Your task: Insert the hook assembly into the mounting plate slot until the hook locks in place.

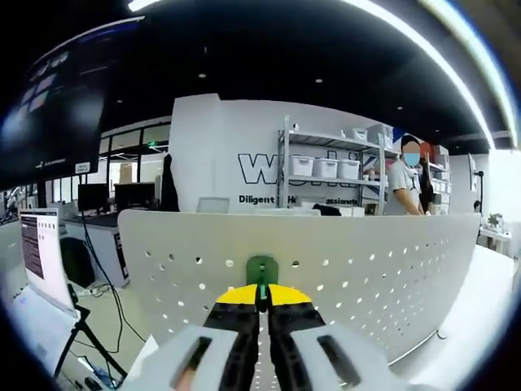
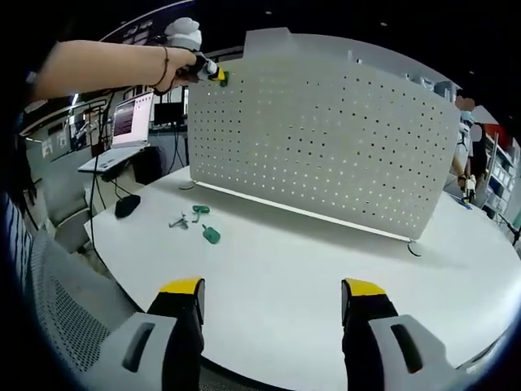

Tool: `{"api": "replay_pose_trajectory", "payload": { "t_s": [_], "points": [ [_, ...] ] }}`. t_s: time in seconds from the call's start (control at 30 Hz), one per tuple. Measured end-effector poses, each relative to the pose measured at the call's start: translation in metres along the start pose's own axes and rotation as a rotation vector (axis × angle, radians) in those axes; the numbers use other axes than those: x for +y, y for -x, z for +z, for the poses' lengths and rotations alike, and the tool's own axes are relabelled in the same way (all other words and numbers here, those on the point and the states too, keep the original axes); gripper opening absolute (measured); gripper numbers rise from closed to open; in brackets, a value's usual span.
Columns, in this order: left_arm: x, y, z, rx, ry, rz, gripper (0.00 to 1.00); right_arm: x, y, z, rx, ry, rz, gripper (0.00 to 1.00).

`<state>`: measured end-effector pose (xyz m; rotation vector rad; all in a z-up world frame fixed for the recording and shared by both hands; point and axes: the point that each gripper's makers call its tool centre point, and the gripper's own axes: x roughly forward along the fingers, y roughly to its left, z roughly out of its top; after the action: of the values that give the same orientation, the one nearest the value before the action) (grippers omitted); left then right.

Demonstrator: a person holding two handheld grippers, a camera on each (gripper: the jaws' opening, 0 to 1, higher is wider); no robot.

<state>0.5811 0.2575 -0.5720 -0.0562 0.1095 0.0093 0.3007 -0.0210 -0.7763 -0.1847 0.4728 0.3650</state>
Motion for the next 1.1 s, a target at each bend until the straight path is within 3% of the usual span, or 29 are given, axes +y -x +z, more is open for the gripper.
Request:
{"api": "replay_pose_trajectory", "payload": {
  "t_s": [0.4, 0.57, 0.7, 0.9, 1.03, 1.1],
  "points": [
    [-0.002, 0.001, -0.002, 0.015, -0.005, -0.006, 0.02, -0.003, 0.001, 0.002, -0.012, -0.001, -0.011, 0.63],
    [-0.002, 0.006, -0.001, 0.04, 0.044, -0.038, 0.03, -0.003, 0.001, 0.003, -0.014, 0.003, -0.013, 0.63],
    [-0.003, 0.015, 0.002, 0.055, 0.02, -0.065, 0.05, -0.003, 0.001, 0.003, -0.015, 0.004, -0.013, 0.63],
    [0.01, 0.032, 0.016, 0.049, -0.071, -0.063, 0.26, -0.002, 0.0, 0.001, -0.006, 0.007, -0.008, 0.63],
    [0.017, 0.043, 0.017, 0.078, -0.03, -0.093, 0.4, -0.001, 0.0, 0.0, 0.001, 0.007, -0.002, 0.62],
    [0.016, 0.051, 0.017, 0.09, 0.001, -0.136, 0.41, -0.001, 0.0, 0.0, 0.003, 0.006, 0.0, 0.61]
  ]
}}
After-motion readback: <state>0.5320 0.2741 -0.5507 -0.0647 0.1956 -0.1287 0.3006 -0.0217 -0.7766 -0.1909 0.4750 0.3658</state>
